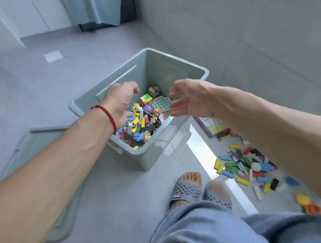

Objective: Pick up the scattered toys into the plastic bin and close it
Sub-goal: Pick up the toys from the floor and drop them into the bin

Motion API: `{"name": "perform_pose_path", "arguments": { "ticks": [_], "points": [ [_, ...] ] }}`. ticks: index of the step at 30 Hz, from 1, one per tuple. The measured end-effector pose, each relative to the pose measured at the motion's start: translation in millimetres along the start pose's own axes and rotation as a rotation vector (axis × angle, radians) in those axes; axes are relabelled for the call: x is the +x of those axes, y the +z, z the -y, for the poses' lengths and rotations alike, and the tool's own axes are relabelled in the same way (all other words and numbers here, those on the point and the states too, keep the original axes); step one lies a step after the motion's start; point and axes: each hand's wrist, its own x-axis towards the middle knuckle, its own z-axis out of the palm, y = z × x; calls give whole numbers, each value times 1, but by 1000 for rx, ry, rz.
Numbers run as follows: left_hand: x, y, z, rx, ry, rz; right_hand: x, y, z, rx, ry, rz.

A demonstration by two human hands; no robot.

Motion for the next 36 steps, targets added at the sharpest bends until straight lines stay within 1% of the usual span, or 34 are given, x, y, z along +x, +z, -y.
{"name": "perform_pose_path", "arguments": {
  "ticks": [2,5,9,12,15,17,18,19,21,23,25,27,29,31,32,33,34,36],
  "points": [
    [-11,19,9,34,91,25,-14,-27,-16,-47,-3,-71],
    [-27,56,29,46,117,179,-41,-80,-42,-76,6,-206],
    [-46,108,66,162,56,387,-76,-163,-89,-138,62,-432],
    [-53,145,96,271,-9,517,-94,-218,-142,-201,133,-577],
    [-49,175,126,373,-81,598,-102,-253,-204,-113,226,-652],
    [-39,192,146,423,-116,622,-101,-264,-250,-56,311,-697],
    [-33,201,156,445,-133,623,-98,-268,-275,-71,351,-721],
    [-27,211,166,462,-150,622,-94,-272,-302,-136,384,-755],
    [-14,233,187,470,-173,624,-88,-279,-348,-375,440,-804],
    [-4,257,207,471,-179,630,-83,-277,-374,-553,460,-748],
    [4,281,227,472,-180,633,-73,-278,-394,-589,403,-785],
    [9,302,245,465,-194,637,-63,-278,-415,-567,337,-913],
    [13,318,263,445,-216,640,-59,-285,-435,-547,285,-1126],
    [13,327,277,432,-237,635,-62,-302,-449,-620,286,-1342],
    [12,329,283,420,-245,630,-65,-311,-453,-673,307,-1420],
    [11,331,289,405,-253,627,-69,-321,-459,-697,326,-1472],
    [10,331,294,390,-259,629,-71,-329,-467,-677,347,-1484],
    [10,330,301,372,-260,641,-74,-340,-480,-592,401,-1437]
  ]
}}
